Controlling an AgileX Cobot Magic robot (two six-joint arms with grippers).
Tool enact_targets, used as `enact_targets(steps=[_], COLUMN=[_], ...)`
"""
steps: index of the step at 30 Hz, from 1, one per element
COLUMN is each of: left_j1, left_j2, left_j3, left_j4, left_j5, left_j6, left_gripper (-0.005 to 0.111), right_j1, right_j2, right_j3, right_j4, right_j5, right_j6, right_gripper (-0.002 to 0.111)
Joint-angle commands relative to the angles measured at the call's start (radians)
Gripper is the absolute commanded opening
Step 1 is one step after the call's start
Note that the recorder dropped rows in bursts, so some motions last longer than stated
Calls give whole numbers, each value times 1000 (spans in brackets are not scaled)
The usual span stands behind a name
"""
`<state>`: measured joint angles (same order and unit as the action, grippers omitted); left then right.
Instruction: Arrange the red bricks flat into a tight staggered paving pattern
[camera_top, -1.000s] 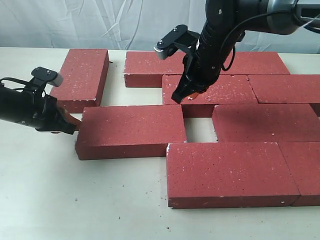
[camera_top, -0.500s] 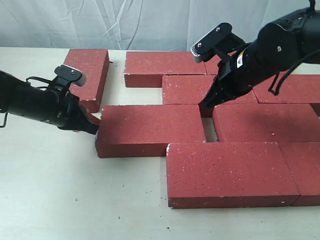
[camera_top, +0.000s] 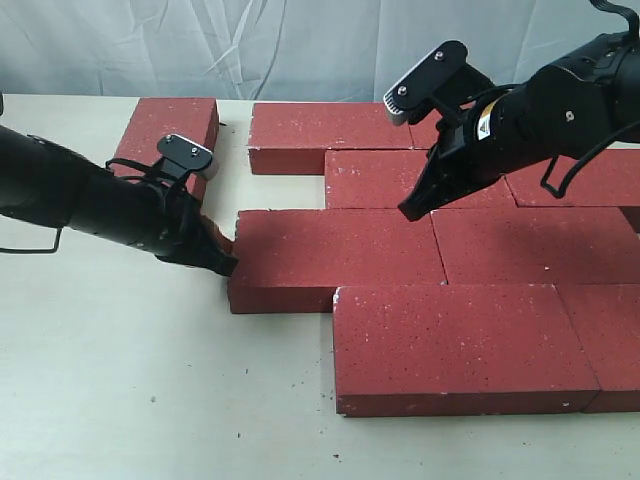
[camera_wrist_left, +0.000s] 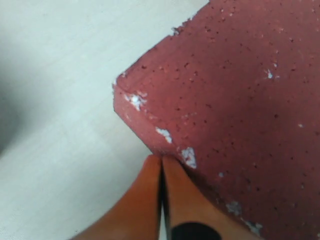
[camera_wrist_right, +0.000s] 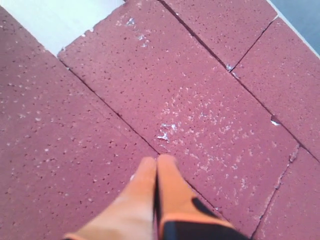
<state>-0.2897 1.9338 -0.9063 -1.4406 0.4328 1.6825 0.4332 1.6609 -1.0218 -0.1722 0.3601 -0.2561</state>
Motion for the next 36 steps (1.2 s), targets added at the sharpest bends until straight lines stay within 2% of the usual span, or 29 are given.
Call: enact_targets(steps=[1, 6, 13, 21, 29, 32, 36], left_j1=[-21, -21, -21, -17, -11, -10, 31], left_j2=[15, 45, 50, 8, -43, -80, -170], left_j3=[-7, -33, -35, -30, -30, -30, -30], left_j4=[-24, -24, -3, 182, 239, 347, 484], left_j5=[63, 128, 78, -141, -94, -83, -89], left_j6=[1, 1, -8, -245, -281, -327, -477], left_gripper=[0, 0, 0, 0, 0, 0, 0], right_j1=[-6, -6, -6, -6, -6, -6, 3], right_j2=[-8, -8, -8, -8, -8, -8, -8], right_j3=[1, 1, 1, 1, 1, 1, 1], right_j4=[-3, -1, -2, -2, 1, 23, 84], right_j5=[-16, -20, -17, -17, -19, -19, -79], right_j6=[-4, -4, -4, -4, -4, -4, -4], right_gripper=[-1, -1, -1, -1, -1, -1, -1])
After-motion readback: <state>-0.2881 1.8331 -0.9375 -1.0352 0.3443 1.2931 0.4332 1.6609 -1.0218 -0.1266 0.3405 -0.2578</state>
